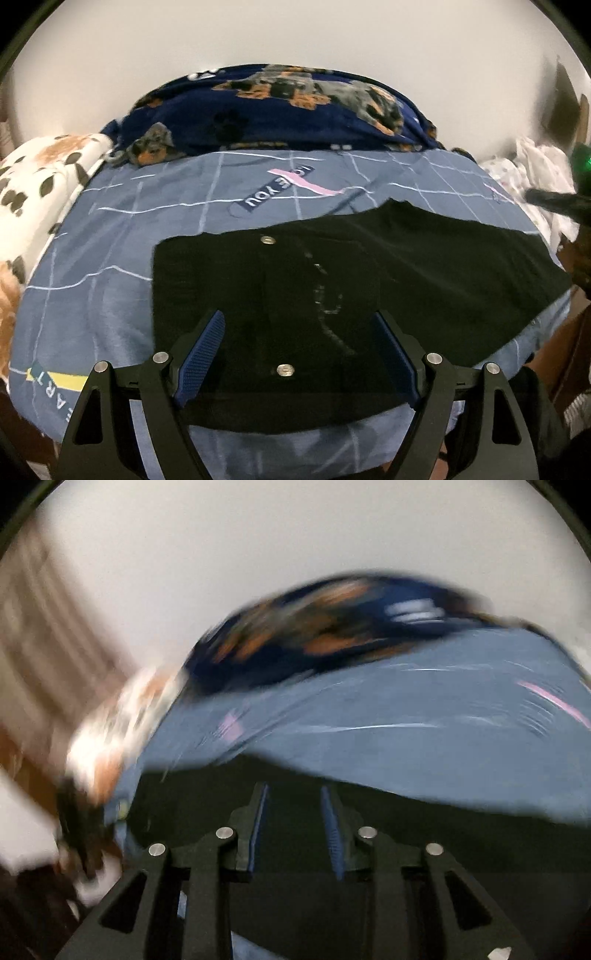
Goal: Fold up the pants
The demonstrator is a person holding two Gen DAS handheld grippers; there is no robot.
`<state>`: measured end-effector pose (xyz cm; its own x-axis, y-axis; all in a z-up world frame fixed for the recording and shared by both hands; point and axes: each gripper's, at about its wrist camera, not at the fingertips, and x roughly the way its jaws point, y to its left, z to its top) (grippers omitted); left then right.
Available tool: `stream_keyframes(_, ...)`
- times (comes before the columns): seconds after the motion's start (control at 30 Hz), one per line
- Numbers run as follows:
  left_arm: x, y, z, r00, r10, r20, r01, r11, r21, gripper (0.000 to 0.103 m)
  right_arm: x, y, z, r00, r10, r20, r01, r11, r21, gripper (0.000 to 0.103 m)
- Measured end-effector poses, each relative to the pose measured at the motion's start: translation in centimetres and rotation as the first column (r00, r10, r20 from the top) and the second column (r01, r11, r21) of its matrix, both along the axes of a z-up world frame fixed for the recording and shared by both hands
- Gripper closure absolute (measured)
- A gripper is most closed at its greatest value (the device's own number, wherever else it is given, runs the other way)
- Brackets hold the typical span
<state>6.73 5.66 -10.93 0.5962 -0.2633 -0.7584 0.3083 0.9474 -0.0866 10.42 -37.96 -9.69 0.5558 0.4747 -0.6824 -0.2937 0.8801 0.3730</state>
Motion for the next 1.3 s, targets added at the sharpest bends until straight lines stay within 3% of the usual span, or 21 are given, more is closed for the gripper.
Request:
stream_keyframes(0.07, -0.1, 0.7, 0.2, 1.000, 0.014, 0.015, -0.014, 1.000, 0.024, 0.021, 4.0, 5.5, -2.1, 0.987, 0.157, -0.041, -0.160, 0.983, -0.089, 0.076)
stream_keyframes(0.23, -0.1, 2.5, 0.2, 0.998, 0.040, 0.038, -0.043, 0.996, 0.083, 0.021, 10.7, 12.0, -5.3, 0.938, 0.328, -0.111, -0.342, 0.928, -0.145, 0.076)
stream_keyframes(0.5, 1.1, 3.8, -1.7, 0.996, 0.085, -0.017, -0.083, 0.993, 0.081, 0.021, 13.1, 14.2, -8.9, 0.886, 0.390, -0.250, -0.434, 0.888, -0.150, 0.075)
stream_keyframes(0.63, 1.1, 4.1, -1.8, 0.996, 0.093, -0.014, -0.092, 0.993, 0.071, 0.021, 13.1, 14.8, -9.0, 0.853, 0.449, -0.266, -0.484, 0.871, -0.082, 0.075)
stream_keyframes(0.73, 1.4, 4.4, -1.7, 0.994, 0.111, -0.007, -0.111, 0.992, 0.061, 0.021, 13.1, 16.1, -9.2, 0.837, 0.475, -0.271, -0.515, 0.851, -0.102, 0.075)
stream_keyframes(0.77, 1.5, 4.5, -1.8, 0.993, 0.118, -0.009, -0.117, 0.991, 0.061, 0.021, 13.2, 16.5, -9.3, 0.837, 0.476, -0.269, -0.518, 0.848, -0.111, 0.077)
stream_keyframes(0.8, 1.6, 4.7, -1.9, 0.992, 0.125, -0.012, -0.124, 0.990, 0.063, 0.021, 13.2, 16.8, -9.4, 0.842, 0.471, -0.264, -0.516, 0.847, -0.133, 0.086)
stream_keyframes(0.83, 1.6, 4.8, -2.0, 0.991, 0.131, -0.016, -0.130, 0.989, 0.067, 0.021, 13.2, 16.9, -9.4, 0.850, 0.462, -0.255, -0.507, 0.848, -0.155, 0.090)
stream_keyframes(1.0, 1.8, 5.2, -2.0, 0.988, 0.154, -0.002, -0.153, 0.985, 0.078, 0.021, 13.2, 15.3, -8.7, 0.906, 0.376, -0.196, -0.398, 0.913, -0.091, 0.097)
stream_keyframes(1.13, 2.4, 5.3, -3.1, 0.986, 0.166, -0.032, -0.162, 0.983, 0.087, 0.021, 14.4, 13.8, -10.6, 0.934, 0.285, -0.216, -0.289, 0.957, 0.016, 0.097)
stream_keyframes(1.23, 2.3, 5.4, -3.7, 0.985, 0.168, -0.032, -0.163, 0.980, 0.118, 0.021, 15.1, 12.1, -12.2, 0.939, 0.240, -0.248, -0.199, 0.964, 0.178, 0.097)
stream_keyframes(1.3, 2.4, 5.5, -4.0, 0.983, 0.181, -0.034, -0.175, 0.976, 0.126, 0.021, 15.1, 12.1, -12.2, 0.943, 0.227, -0.242, -0.186, 0.966, 0.181, 0.097)
